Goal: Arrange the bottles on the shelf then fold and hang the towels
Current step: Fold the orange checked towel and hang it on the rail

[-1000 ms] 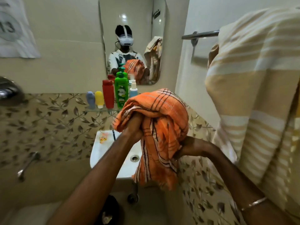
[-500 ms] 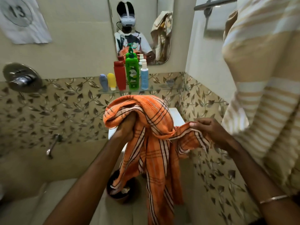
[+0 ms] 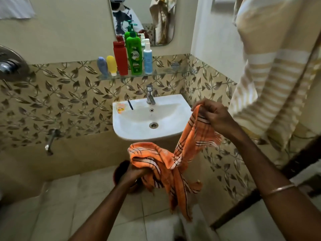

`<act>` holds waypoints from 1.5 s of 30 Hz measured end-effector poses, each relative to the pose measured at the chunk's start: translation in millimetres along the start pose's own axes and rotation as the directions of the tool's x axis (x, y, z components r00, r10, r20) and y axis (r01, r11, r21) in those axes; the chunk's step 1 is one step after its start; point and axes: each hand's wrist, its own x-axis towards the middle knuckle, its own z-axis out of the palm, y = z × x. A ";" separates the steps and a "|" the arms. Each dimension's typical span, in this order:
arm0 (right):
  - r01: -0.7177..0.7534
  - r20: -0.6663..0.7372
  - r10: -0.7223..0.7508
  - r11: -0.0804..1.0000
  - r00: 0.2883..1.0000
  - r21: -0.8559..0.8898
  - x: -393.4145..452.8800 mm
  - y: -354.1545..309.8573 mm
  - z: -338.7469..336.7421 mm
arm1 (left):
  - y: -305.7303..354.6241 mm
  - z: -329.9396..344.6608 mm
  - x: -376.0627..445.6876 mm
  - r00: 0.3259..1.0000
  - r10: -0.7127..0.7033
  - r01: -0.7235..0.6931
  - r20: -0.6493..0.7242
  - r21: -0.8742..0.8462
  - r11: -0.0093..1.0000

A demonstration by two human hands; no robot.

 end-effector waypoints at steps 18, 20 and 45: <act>-0.202 -0.230 0.384 0.804 0.894 0.559 -41.8 -12.9 35.9 | -5.1 37.8 -57.8 0.936 0.323 -0.352 0.143 0.436 0.828; -0.188 -0.190 0.480 0.633 0.856 0.751 -41.9 -14.2 43.3 | 10.8 41.9 -70.6 0.936 0.196 -0.348 0.293 0.685 0.640; -0.367 0.353 0.221 0.827 0.909 0.426 -100.1 -37.2 80.3 | 115.6 14.7 -133.0 0.958 0.272 -0.190 0.086 -0.521 0.832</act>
